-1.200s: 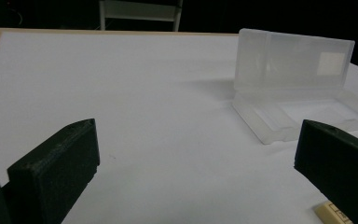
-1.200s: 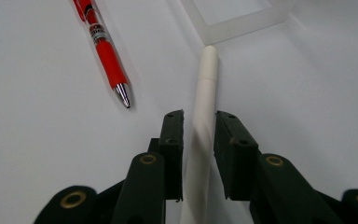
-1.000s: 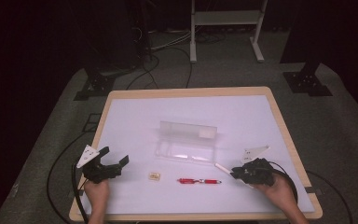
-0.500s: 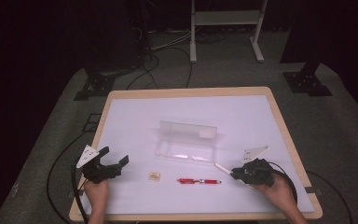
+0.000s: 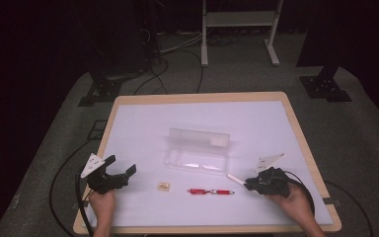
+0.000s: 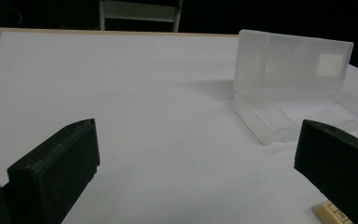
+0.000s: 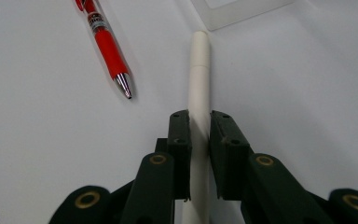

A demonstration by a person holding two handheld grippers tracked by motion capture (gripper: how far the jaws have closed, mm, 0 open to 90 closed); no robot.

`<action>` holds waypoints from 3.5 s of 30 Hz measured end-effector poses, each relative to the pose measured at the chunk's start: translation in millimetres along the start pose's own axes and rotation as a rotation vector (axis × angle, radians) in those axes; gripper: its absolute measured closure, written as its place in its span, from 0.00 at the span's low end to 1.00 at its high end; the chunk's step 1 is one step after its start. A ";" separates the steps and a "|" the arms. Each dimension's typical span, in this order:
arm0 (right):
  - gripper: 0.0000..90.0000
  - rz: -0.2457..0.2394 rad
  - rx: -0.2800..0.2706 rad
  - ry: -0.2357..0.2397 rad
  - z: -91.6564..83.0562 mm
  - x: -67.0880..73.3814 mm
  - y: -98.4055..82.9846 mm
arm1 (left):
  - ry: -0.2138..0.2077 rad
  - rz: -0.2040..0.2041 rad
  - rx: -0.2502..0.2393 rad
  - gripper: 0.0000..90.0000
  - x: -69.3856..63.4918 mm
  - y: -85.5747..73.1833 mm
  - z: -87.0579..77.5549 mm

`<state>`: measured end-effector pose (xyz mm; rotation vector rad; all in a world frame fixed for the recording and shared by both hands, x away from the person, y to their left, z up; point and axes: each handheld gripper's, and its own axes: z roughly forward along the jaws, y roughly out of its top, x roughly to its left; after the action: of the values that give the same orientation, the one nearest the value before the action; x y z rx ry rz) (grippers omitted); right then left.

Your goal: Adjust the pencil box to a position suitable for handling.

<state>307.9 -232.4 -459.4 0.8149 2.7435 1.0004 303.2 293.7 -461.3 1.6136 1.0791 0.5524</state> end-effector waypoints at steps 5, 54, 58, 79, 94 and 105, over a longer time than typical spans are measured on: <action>0.87 -0.002 -0.007 0.005 -3.3 -1.4 -1.8 | -0.001 0.000 0.001 0.00 -0.1 0.0 0.2; 0.87 -0.154 -0.033 0.014 -19.5 -13.5 88.0 | -0.001 0.000 0.003 0.00 0.9 0.1 0.3; 0.87 -0.165 -0.028 0.016 -15.7 -13.8 94.0 | -0.002 -0.001 0.000 0.00 1.0 0.0 0.5; 0.87 -0.212 -0.020 0.033 2.0 -9.0 124.1 | -0.004 -0.002 -0.003 0.00 1.1 -0.1 0.2; 0.87 -0.242 -0.018 0.029 7.4 -3.9 140.5 | -0.003 -0.004 -0.005 0.00 0.7 -0.2 0.5; 0.87 -0.274 -0.007 0.037 20.3 -1.1 151.4 | -0.004 -0.003 -0.005 0.00 0.7 -0.2 0.5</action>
<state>382.4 -124.7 -380.7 0.4062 2.7796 0.9758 303.9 294.1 -461.8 1.6081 1.0767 0.5488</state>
